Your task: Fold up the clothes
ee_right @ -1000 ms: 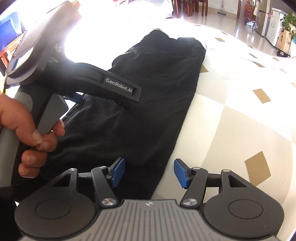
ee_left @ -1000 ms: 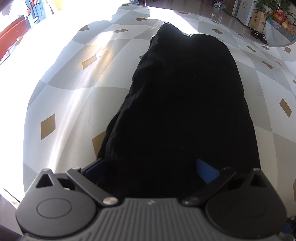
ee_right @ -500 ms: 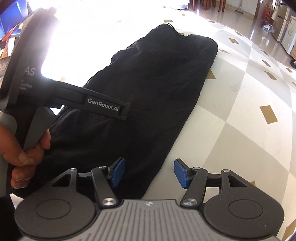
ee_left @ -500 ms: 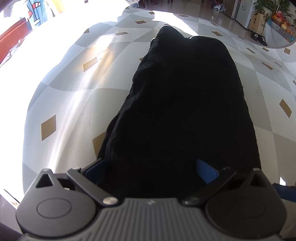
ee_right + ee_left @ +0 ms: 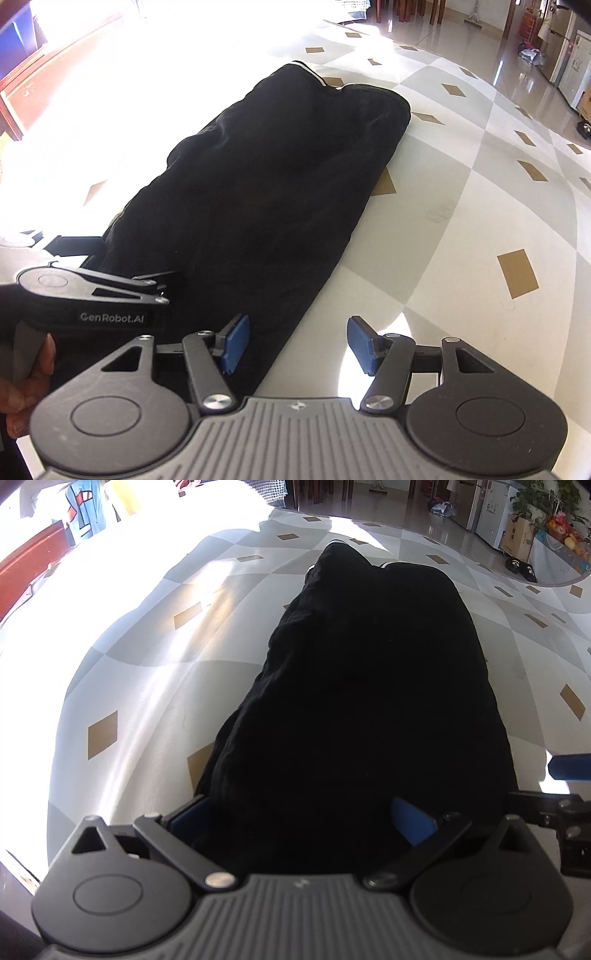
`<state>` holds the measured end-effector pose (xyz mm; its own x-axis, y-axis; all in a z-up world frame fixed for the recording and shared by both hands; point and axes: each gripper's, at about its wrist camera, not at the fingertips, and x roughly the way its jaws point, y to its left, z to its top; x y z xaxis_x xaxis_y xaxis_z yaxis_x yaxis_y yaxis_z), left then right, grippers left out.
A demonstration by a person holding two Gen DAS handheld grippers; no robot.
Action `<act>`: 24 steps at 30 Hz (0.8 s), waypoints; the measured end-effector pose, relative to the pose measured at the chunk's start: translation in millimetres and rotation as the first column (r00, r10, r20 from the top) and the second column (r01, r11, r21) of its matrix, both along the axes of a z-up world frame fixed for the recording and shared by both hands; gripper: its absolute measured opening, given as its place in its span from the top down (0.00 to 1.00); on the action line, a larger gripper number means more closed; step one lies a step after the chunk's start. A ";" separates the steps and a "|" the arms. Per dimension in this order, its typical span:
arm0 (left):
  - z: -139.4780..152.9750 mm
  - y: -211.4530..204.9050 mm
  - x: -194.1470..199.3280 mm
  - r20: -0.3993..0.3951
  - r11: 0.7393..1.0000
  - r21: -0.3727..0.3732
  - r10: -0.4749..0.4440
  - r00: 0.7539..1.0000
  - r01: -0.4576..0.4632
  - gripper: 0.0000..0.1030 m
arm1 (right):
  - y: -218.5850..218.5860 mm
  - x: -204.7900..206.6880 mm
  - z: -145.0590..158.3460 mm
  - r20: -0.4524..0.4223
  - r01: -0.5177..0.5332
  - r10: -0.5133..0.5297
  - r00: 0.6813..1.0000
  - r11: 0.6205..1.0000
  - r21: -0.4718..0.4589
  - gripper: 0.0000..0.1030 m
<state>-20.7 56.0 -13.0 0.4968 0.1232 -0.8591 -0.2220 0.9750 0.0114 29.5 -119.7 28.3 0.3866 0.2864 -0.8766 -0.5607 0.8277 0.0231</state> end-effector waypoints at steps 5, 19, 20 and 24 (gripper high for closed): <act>-1.3 -2.3 -3.0 0.016 1.000 0.010 0.014 1.000 -0.014 0.00 | 3.4 27.1 -0.7 0.019 0.026 -0.027 0.999 0.999 0.037 0.44; -1.0 -1.5 -0.7 0.011 1.000 0.006 0.017 1.000 -0.017 0.00 | 19.6 79.8 -10.8 -0.005 0.113 -0.113 0.994 0.991 0.076 0.44; -1.1 -1.7 -0.6 0.011 1.000 0.006 0.017 1.000 -0.017 0.00 | 20.4 81.8 -10.7 0.000 0.116 -0.116 0.993 0.990 0.079 0.44; -1.0 -2.0 -1.7 0.012 1.000 0.007 0.018 1.000 -0.018 0.00 | 22.2 89.4 -11.2 0.016 0.136 -0.138 0.990 0.986 0.093 0.44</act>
<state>-22.5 54.0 -14.0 0.5044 0.1384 -0.8523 -0.2399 0.9707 0.0156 118.9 -97.5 17.0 0.4466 0.3076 -0.8402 -0.4432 0.8918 0.0909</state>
